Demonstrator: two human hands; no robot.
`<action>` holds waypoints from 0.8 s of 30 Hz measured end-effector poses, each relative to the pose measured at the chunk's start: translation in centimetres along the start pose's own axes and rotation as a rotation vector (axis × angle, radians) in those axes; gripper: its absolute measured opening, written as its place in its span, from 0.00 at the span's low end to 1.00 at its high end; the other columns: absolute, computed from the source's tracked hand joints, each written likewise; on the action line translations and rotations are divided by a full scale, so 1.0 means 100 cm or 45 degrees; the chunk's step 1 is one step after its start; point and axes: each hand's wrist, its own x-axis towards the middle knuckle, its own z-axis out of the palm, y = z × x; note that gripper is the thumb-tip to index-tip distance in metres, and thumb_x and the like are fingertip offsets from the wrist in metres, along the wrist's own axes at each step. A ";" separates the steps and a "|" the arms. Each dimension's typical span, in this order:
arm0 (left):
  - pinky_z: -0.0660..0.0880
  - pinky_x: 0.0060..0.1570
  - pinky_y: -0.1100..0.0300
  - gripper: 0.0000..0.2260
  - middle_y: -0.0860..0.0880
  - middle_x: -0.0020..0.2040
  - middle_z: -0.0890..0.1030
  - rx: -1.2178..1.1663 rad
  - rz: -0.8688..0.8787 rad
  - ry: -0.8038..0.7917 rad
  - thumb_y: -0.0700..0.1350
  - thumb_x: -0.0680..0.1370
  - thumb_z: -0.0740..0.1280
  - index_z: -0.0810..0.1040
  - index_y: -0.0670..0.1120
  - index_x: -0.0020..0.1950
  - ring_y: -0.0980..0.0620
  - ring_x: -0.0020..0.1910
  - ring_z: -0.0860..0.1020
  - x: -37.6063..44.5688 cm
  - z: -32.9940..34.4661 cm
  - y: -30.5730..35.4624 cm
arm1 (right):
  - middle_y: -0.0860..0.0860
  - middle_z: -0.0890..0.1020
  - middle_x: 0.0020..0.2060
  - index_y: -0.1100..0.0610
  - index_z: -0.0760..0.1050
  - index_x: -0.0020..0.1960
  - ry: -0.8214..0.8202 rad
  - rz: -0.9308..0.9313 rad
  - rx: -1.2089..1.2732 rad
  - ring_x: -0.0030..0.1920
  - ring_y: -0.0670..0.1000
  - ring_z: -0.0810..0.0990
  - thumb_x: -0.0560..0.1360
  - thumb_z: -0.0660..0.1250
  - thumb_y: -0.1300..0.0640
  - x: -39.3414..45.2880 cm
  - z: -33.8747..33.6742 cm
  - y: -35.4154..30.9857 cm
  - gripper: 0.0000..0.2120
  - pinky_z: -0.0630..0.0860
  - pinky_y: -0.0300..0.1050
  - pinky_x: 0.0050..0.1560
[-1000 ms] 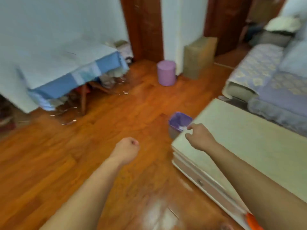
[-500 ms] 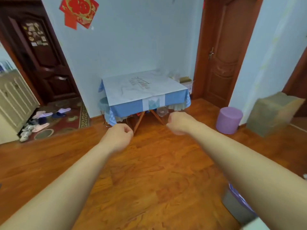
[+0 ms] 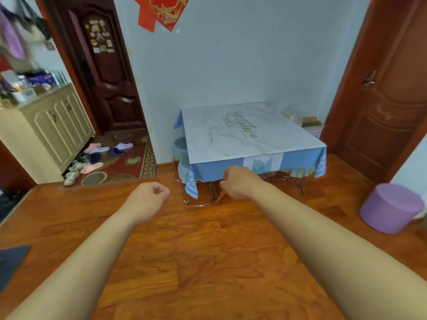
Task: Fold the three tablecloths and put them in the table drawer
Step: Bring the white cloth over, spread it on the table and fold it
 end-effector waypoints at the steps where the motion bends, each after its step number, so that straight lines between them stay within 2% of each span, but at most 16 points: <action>1: 0.74 0.41 0.59 0.08 0.52 0.47 0.85 -0.011 -0.011 -0.013 0.49 0.83 0.64 0.82 0.52 0.50 0.52 0.47 0.83 0.024 -0.002 -0.007 | 0.56 0.79 0.61 0.56 0.74 0.65 -0.010 0.008 -0.001 0.58 0.57 0.78 0.80 0.60 0.51 0.023 0.004 -0.001 0.16 0.77 0.50 0.55; 3: 0.75 0.42 0.58 0.08 0.53 0.47 0.85 -0.030 -0.019 -0.026 0.49 0.83 0.64 0.83 0.52 0.50 0.52 0.46 0.84 0.077 -0.005 -0.021 | 0.56 0.78 0.63 0.57 0.73 0.67 -0.034 0.027 0.012 0.60 0.58 0.77 0.81 0.60 0.51 0.069 0.012 -0.003 0.18 0.76 0.50 0.59; 5: 0.78 0.45 0.56 0.08 0.53 0.47 0.85 -0.057 -0.019 -0.039 0.49 0.83 0.64 0.83 0.52 0.50 0.53 0.45 0.84 0.131 -0.006 -0.034 | 0.56 0.79 0.61 0.58 0.74 0.65 -0.043 0.051 0.026 0.60 0.58 0.78 0.80 0.60 0.52 0.113 0.023 -0.003 0.16 0.76 0.50 0.58; 8: 0.81 0.51 0.50 0.08 0.52 0.46 0.86 -0.102 -0.036 -0.141 0.49 0.83 0.64 0.82 0.53 0.49 0.52 0.45 0.84 0.208 0.002 -0.041 | 0.53 0.79 0.48 0.57 0.75 0.53 -0.081 0.121 0.051 0.53 0.57 0.79 0.80 0.60 0.53 0.176 0.030 0.003 0.09 0.73 0.46 0.43; 9: 0.82 0.53 0.48 0.08 0.52 0.46 0.86 -0.109 -0.036 -0.192 0.48 0.83 0.64 0.82 0.53 0.50 0.51 0.44 0.85 0.231 0.007 -0.040 | 0.53 0.79 0.47 0.57 0.75 0.51 -0.081 0.154 0.069 0.51 0.56 0.78 0.80 0.60 0.53 0.196 0.030 0.007 0.09 0.72 0.45 0.41; 11: 0.82 0.51 0.50 0.08 0.51 0.47 0.85 -0.113 -0.030 -0.280 0.47 0.82 0.63 0.82 0.52 0.50 0.52 0.44 0.85 0.277 0.017 -0.033 | 0.55 0.80 0.52 0.57 0.75 0.54 -0.055 0.217 0.104 0.54 0.57 0.78 0.80 0.59 0.52 0.232 0.027 0.017 0.10 0.73 0.47 0.47; 14: 0.78 0.43 0.59 0.08 0.53 0.49 0.84 -0.087 0.001 -0.382 0.47 0.83 0.63 0.82 0.50 0.53 0.53 0.45 0.85 0.333 0.037 -0.020 | 0.56 0.80 0.57 0.59 0.76 0.61 -0.048 0.304 0.171 0.57 0.57 0.78 0.82 0.59 0.52 0.277 0.030 0.034 0.14 0.75 0.48 0.55; 17: 0.78 0.43 0.60 0.07 0.52 0.50 0.84 -0.143 -0.075 -0.454 0.47 0.82 0.64 0.82 0.50 0.54 0.55 0.43 0.84 0.383 0.064 -0.023 | 0.57 0.82 0.54 0.60 0.78 0.58 -0.054 0.438 0.252 0.54 0.59 0.80 0.81 0.59 0.55 0.321 0.046 0.065 0.13 0.77 0.50 0.54; 20: 0.77 0.38 0.62 0.07 0.50 0.51 0.84 -0.160 -0.213 -0.491 0.46 0.81 0.65 0.83 0.50 0.52 0.56 0.38 0.82 0.431 0.094 -0.035 | 0.60 0.82 0.53 0.61 0.79 0.57 -0.134 0.539 0.288 0.54 0.61 0.81 0.81 0.59 0.57 0.366 0.065 0.105 0.13 0.78 0.51 0.56; 24: 0.78 0.43 0.58 0.07 0.50 0.50 0.85 -0.204 -0.385 -0.455 0.44 0.81 0.64 0.82 0.50 0.53 0.52 0.43 0.85 0.483 0.126 -0.038 | 0.60 0.82 0.53 0.61 0.79 0.58 -0.155 0.533 0.325 0.55 0.61 0.80 0.81 0.59 0.58 0.430 0.066 0.133 0.13 0.78 0.51 0.56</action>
